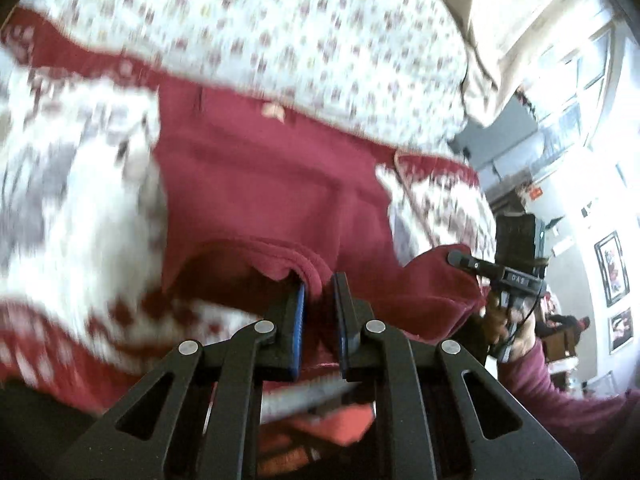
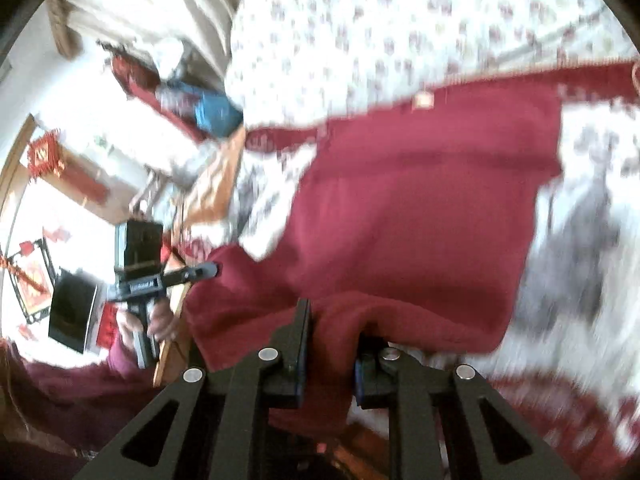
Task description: Fold small clothes
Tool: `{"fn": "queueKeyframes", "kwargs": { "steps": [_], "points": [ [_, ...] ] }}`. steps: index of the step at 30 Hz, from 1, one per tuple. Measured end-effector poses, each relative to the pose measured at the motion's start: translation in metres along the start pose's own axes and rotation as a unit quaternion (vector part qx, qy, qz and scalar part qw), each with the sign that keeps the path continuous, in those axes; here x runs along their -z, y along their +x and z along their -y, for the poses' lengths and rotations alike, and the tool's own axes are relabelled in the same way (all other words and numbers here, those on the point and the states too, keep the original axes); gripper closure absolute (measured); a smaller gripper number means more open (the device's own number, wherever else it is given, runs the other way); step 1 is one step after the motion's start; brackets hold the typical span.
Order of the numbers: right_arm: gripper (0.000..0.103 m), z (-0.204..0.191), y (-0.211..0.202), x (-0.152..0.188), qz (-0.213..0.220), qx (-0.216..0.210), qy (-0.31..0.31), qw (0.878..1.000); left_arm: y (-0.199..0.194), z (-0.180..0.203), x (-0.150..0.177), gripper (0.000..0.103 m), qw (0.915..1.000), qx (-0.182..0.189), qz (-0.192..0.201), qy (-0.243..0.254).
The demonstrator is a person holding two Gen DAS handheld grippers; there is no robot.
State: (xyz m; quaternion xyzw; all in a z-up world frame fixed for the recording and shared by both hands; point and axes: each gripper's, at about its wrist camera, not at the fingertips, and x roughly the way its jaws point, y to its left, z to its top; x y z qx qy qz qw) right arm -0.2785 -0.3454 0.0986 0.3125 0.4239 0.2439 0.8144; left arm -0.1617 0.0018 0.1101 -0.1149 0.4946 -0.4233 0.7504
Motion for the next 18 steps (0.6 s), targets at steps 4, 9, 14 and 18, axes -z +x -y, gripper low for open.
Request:
{"fn": "queueKeyframes", "kwargs": {
  "steps": [4, 9, 14, 18],
  "points": [
    [0.087, 0.012, -0.007, -0.037, 0.06, -0.001, 0.014, 0.998, 0.009, -0.004, -0.04, 0.091, 0.9992, -0.015, 0.038, 0.005],
    [0.087, 0.036, 0.0, -0.076, 0.091, 0.022, 0.033, 0.995, 0.038, -0.01, -0.077, 0.091, 0.9977, -0.042, 0.053, 0.003],
    [0.087, 0.058, 0.003, -0.103, 0.101, 0.054, 0.041, 0.993, 0.069, -0.019, -0.11, 0.091, 0.9965, -0.064, 0.054, -0.006],
    [0.087, 0.078, 0.011, -0.123, 0.109, 0.072, 0.055, 0.99, 0.088, -0.027, -0.13, 0.091, 0.9955, -0.079, 0.052, -0.012]
  ]
}}
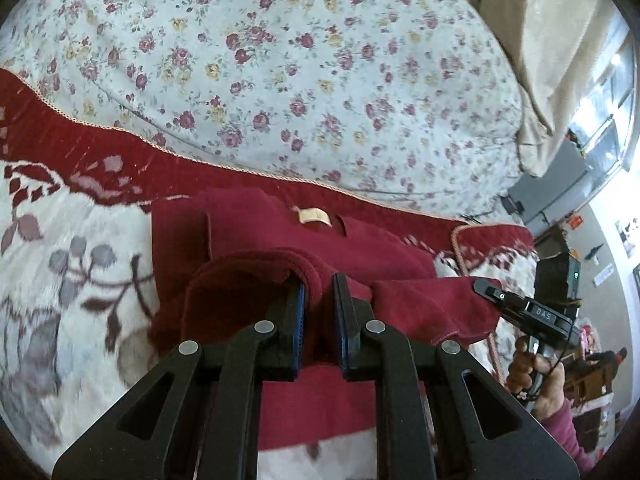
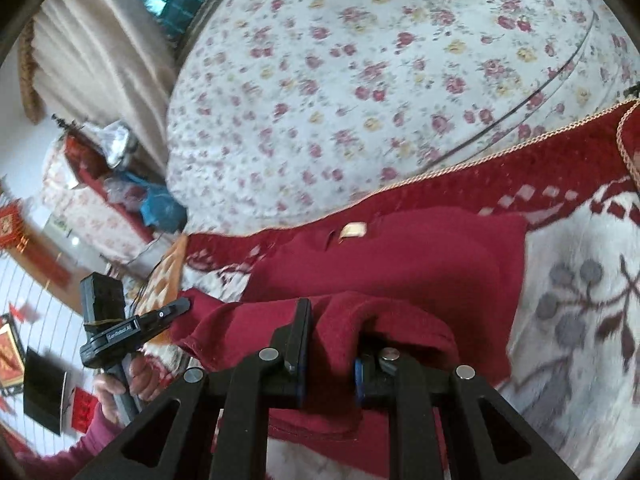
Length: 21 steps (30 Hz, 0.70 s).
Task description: Fold small clothes
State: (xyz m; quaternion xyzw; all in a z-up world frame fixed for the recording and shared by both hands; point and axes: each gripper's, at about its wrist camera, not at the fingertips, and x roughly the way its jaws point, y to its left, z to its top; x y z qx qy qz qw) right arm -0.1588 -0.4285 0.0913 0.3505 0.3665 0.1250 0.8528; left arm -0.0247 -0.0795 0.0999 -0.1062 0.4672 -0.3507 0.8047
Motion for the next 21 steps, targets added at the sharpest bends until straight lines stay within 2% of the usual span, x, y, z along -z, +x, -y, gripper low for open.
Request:
{"fn": "queueKeyframes", "kwargs": {
  "steps": [9, 14, 15, 16, 17, 18, 19, 21],
  "points": [
    [0.087, 0.048, 0.045, -0.028, -0.011, 0.037, 0.052, 0.998, 0.054, -0.023, -0.021, 0.091, 0.9992, -0.024, -0.022, -0.025],
    [0.087, 0.064, 0.051, -0.032, -0.006, 0.042, 0.071, 0.997, 0.065, -0.032, -0.024, 0.088, 0.9986, -0.021, -0.039, -0.028],
    [0.08, 0.062, 0.048, -0.032, -0.005, 0.037, 0.07, 0.997, 0.065, -0.032, -0.026, 0.085, 0.9986, -0.02, -0.041, -0.028],
    [0.071, 0.06, 0.043, -0.032, 0.001, 0.032, 0.067, 0.997, 0.062, -0.031, -0.027, 0.076, 0.9987, -0.016, -0.04, -0.026],
    [0.057, 0.058, 0.038, -0.032, 0.007, 0.031, 0.066, 0.997, 0.055, -0.03, -0.03, 0.062, 0.9991, -0.016, -0.033, -0.023],
    [0.051, 0.056, 0.03, -0.032, 0.018, 0.034, 0.065, 0.997, 0.049, -0.029, -0.032, 0.055, 0.9993, -0.019, -0.025, -0.022],
    [0.051, 0.053, 0.021, -0.032, 0.03, 0.041, 0.062, 0.997, 0.042, -0.027, -0.034, 0.044, 0.9995, -0.018, -0.015, -0.021],
    [0.051, 0.047, 0.01, -0.032, 0.033, 0.044, 0.051, 0.997, 0.026, -0.026, -0.038, 0.042, 0.9998, -0.011, 0.004, -0.019]
  ]
}}
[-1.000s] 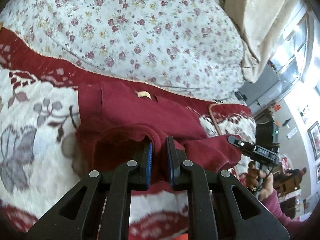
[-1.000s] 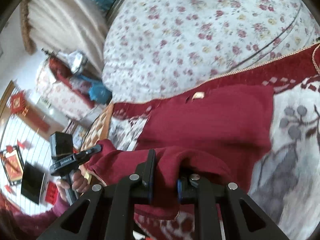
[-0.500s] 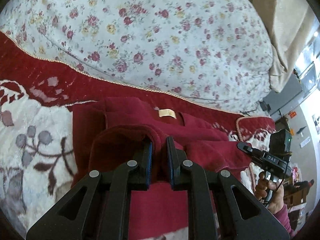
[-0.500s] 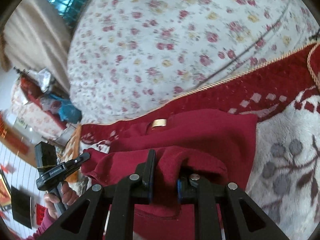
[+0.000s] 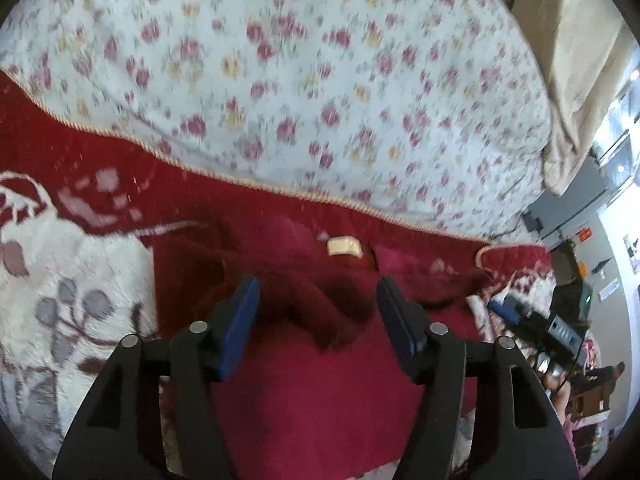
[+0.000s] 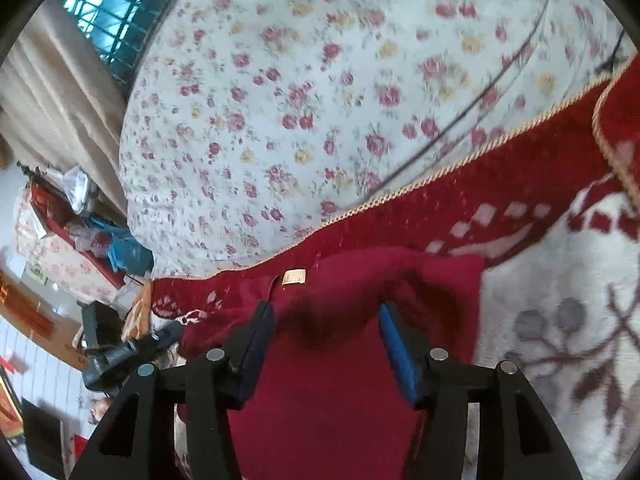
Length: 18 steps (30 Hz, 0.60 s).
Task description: Fold small clothes
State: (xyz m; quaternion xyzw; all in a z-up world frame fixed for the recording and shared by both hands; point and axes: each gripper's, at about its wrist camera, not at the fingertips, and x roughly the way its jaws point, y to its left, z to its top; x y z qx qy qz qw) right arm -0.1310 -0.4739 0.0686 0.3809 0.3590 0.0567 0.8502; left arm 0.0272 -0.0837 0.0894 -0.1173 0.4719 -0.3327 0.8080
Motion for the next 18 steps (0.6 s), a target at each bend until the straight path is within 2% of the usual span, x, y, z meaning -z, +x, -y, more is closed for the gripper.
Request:
{"fn": "queueKeyframes", "kwargs": {
  "steps": [4, 8, 12, 13, 15, 16, 18],
  "points": [
    [0.051, -0.019, -0.008, 0.014, -0.023, 0.008, -0.058, 0.998, -0.007, -0.002, 0.002, 0.042, 0.9998, -0.019, 0.001, 0.005],
    [0.051, -0.032, 0.022, 0.02, -0.051, 0.055, -0.116, 0.99, 0.02, -0.012, 0.008, 0.042, 0.9969, -0.073, -0.03, 0.002],
    [0.051, -0.006, 0.057, -0.002, -0.031, 0.09, -0.081, 0.992, 0.049, -0.04, 0.011, 0.042, 0.9886, -0.136, -0.054, -0.037],
    [0.051, 0.0, 0.061, -0.006, -0.025, 0.101, -0.07, 0.992, 0.054, -0.046, 0.013, 0.042, 0.9878, -0.136, -0.062, -0.043],
    [0.051, 0.027, 0.079, -0.015, -0.028, 0.116, -0.028, 0.992, 0.053, -0.05, 0.014, 0.042, 0.9896, -0.126, -0.055, -0.043],
    [0.051, 0.037, 0.085, -0.017, -0.038, 0.113, -0.009, 0.993, 0.051, -0.049, 0.014, 0.042, 0.9897, -0.125, -0.057, -0.04],
    [0.052, 0.041, 0.084, -0.019, -0.031, 0.102, 0.01, 0.994, 0.042, -0.047, 0.016, 0.042, 0.9891, -0.131, -0.058, -0.034]
  ]
}}
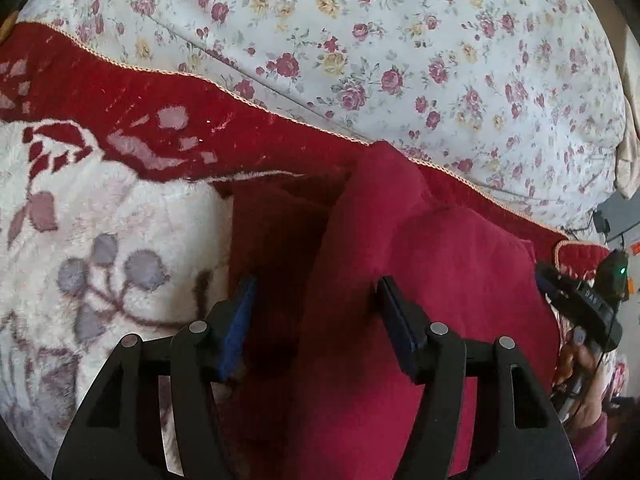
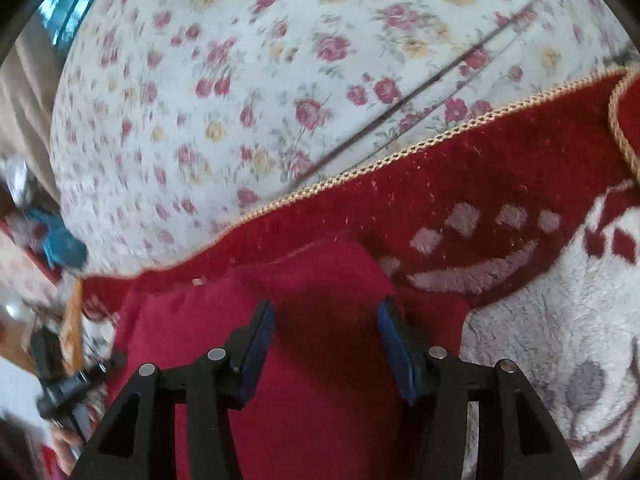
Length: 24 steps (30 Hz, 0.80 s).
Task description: Fold small clothes
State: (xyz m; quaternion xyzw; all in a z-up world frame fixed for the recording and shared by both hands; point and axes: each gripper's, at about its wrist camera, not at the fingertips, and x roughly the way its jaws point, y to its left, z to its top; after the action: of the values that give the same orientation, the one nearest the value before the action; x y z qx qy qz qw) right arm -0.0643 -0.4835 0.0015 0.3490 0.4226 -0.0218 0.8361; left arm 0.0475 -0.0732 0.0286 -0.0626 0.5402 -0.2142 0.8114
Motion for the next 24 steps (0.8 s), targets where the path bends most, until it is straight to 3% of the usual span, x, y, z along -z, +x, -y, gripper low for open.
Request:
{"fn": "queueKeyframes", "kwargs": {
  "steps": [4, 7, 10, 13, 16, 18, 20, 24],
  "points": [
    [0.051, -0.03, -0.024, 0.007, 0.005, 0.044, -0.047, 0.998, -0.029, -0.002, 0.018, 0.042, 0.9996, -0.006, 0.019, 0.018],
    [0.051, -0.07, -0.033, 0.018, -0.007, 0.013, -0.102, 0.995, -0.043, -0.001, 0.037, 0.042, 0.9984, -0.03, 0.029, 0.039],
    [0.051, -0.126, -0.023, 0.033, -0.036, -0.032, -0.156, 0.987, -0.047, -0.004, 0.055, 0.042, 0.9985, -0.026, 0.028, 0.038],
    [0.051, -0.182, 0.003, 0.047, -0.061, -0.073, -0.196, 0.976, -0.046, -0.007, 0.072, 0.042, 0.9993, -0.012, 0.023, 0.028],
    [0.051, -0.227, 0.035, 0.057, -0.082, -0.086, -0.224, 0.967, -0.039, -0.015, 0.083, 0.042, 0.9998, 0.013, 0.01, 0.013],
    [0.051, -0.253, 0.059, 0.064, -0.097, -0.089, -0.241, 0.962, -0.039, -0.019, 0.088, 0.042, 0.9994, 0.026, 0.023, 0.007],
    [0.051, -0.273, 0.079, 0.068, -0.106, -0.085, -0.258, 0.957, -0.039, -0.019, 0.089, 0.042, 0.9992, 0.031, 0.025, 0.007],
    [0.051, -0.299, 0.134, 0.071, -0.119, -0.029, -0.281, 0.952, -0.039, -0.022, 0.087, 0.042, 0.9987, 0.044, 0.025, 0.001]
  ]
}}
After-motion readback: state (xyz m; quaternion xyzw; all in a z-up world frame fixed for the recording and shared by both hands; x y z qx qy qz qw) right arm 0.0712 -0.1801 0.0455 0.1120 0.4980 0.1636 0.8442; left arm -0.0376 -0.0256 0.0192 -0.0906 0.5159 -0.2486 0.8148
